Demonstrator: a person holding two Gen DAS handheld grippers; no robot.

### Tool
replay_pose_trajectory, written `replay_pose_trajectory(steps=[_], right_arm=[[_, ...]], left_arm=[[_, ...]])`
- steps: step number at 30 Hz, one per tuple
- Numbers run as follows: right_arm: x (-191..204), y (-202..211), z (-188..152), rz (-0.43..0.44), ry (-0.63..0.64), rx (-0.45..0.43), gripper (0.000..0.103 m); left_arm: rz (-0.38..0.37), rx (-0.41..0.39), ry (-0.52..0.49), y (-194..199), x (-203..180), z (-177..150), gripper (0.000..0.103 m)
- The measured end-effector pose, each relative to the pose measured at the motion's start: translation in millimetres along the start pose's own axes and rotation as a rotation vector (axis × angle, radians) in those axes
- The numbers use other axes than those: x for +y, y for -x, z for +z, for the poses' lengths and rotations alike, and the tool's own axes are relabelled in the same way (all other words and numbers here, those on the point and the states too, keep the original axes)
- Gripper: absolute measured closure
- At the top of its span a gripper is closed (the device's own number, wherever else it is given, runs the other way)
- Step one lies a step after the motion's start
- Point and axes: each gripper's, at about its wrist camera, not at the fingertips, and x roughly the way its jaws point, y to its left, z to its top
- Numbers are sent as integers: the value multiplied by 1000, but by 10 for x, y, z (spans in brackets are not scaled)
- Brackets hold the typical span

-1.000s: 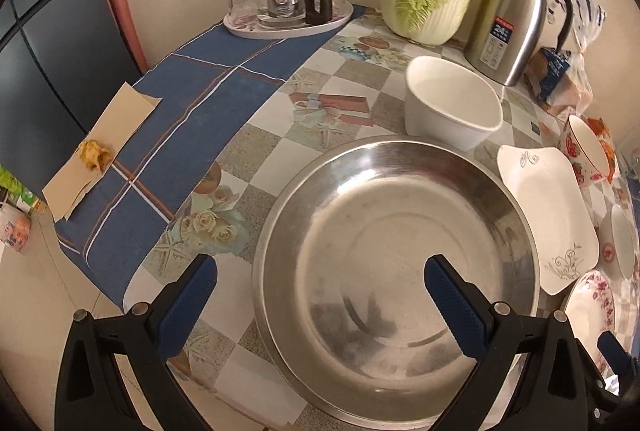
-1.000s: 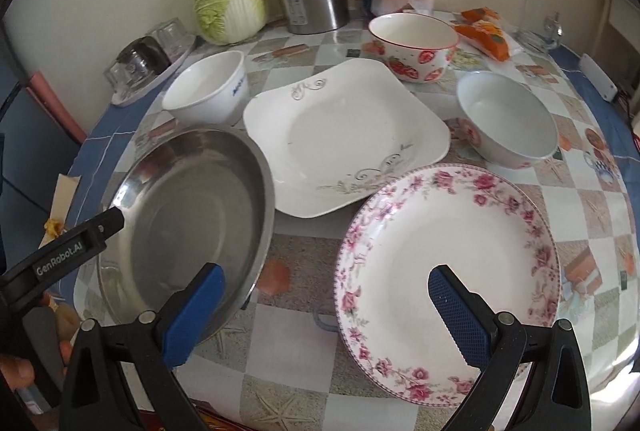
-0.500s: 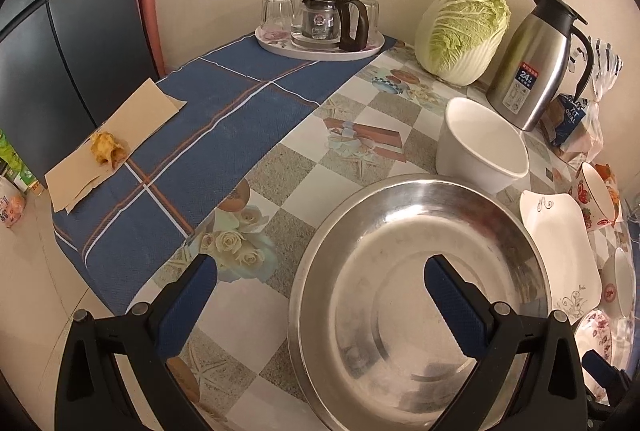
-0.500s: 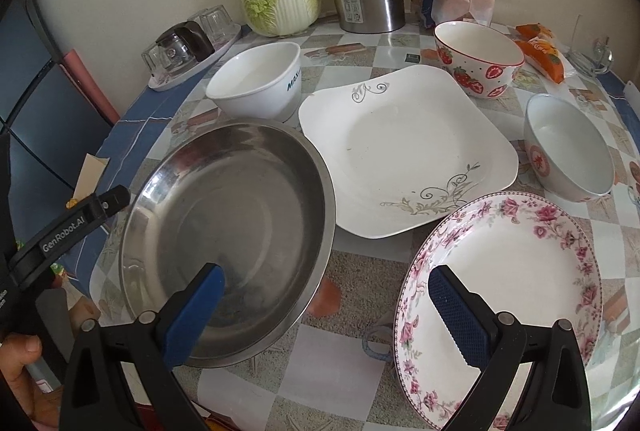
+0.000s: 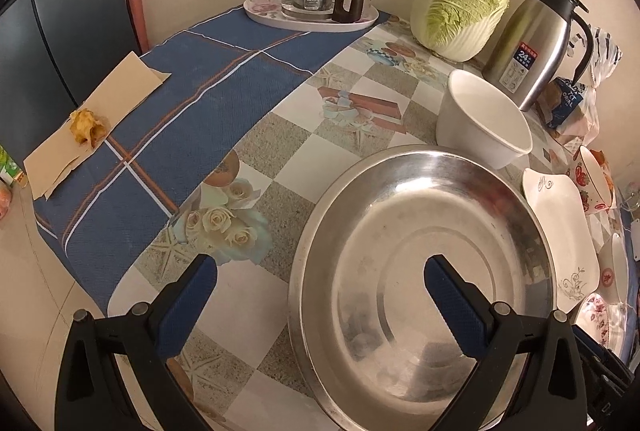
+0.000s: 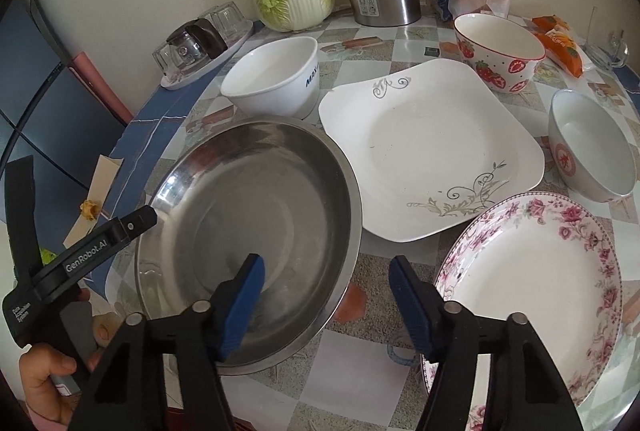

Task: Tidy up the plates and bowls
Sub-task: 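Close the left gripper on the basin rim while the right gripper also clamps it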

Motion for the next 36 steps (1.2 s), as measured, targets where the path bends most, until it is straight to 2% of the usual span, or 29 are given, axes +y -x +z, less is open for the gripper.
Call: replay_pose_trajectory(steps=[3,6,9,11,14,18,22,27,36], right_arm=[[-44,-80,1,20,-24,27,55],[-79,-132,-1,30,-45,43,59],[-106,-163,5,28,-60,46,67],[-123,-185,6,28,-69,51,68],[-146,-217,4,30,-79,59,72],[-144,-245,8,40,-77,61,77],[-143,-254,-1,37,-74,64,80],[-165,-301,-10,41,-82,79,84],[-197,-411,-22,49,-94,108,84]], left_arm=[[-14,-5,-29,-27,-36,-13,0],[-14,3,-51,-60,-76,-22,0],[-49,13,-27,-74,-58,-27,0],[-68,10,-20,-76,-44,-26,0],[-69,21,-27,-116,-41,-41,1],[-84,46,0,-170,2,-63,17],[-103,54,19,-200,47,-76,21],[-127,71,44,-234,83,-106,21],[-112,88,67,-285,143,-139,22]])
